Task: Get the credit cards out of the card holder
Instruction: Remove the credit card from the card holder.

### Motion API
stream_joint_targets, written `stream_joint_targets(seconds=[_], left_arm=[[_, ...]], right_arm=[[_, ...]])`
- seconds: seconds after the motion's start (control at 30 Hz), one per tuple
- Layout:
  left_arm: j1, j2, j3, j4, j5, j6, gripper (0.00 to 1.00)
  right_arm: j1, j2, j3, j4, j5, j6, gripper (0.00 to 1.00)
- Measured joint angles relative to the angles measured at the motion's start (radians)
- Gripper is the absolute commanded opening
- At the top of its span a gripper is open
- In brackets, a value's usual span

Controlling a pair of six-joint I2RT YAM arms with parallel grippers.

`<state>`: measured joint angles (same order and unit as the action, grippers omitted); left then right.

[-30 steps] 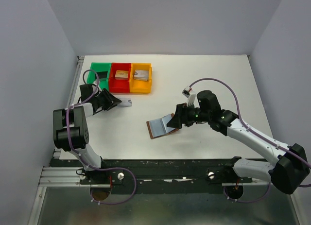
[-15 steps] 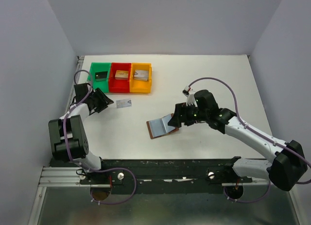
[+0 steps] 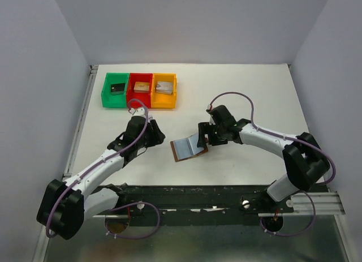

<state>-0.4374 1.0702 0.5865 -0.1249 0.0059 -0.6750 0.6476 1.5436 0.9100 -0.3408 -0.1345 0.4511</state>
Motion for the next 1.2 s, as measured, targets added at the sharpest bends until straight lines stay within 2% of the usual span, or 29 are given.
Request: stream_joint_targets(seconds=[0.2,0.43,0.57,0.73,1.03,1.2], left_arm=[[-0.097,-0.010,-0.111,0.012,-0.057,-0.059,0.60],[-0.145,0.035,-0.131,0.092,-0.058,-0.090,0.58],[-0.161,0.055,-0.140,0.141,-0.055,-0.095,0.57],[-0.163,0.077,-0.145,0.183,-0.044,-0.097,0.56],[-0.163,0.079,-0.156,0.214,-0.034,-0.097,0.56],[-0.163,0.079,-0.165,0.245,-0.027,-0.105,0.53]], right_arm=[[-0.002,0.037,0.002,0.000,0.018,-0.006,0.85],[-0.002,0.106,0.036,-0.004,0.047,-0.015,0.79],[-0.002,0.113,0.043,-0.005,0.072,-0.015,0.67],[-0.002,0.117,0.071,-0.005,0.090,-0.019,0.40],[-0.004,0.119,0.077,0.007,0.057,-0.007,0.19],[-0.004,0.094,0.040,0.027,0.021,0.009,0.03]])
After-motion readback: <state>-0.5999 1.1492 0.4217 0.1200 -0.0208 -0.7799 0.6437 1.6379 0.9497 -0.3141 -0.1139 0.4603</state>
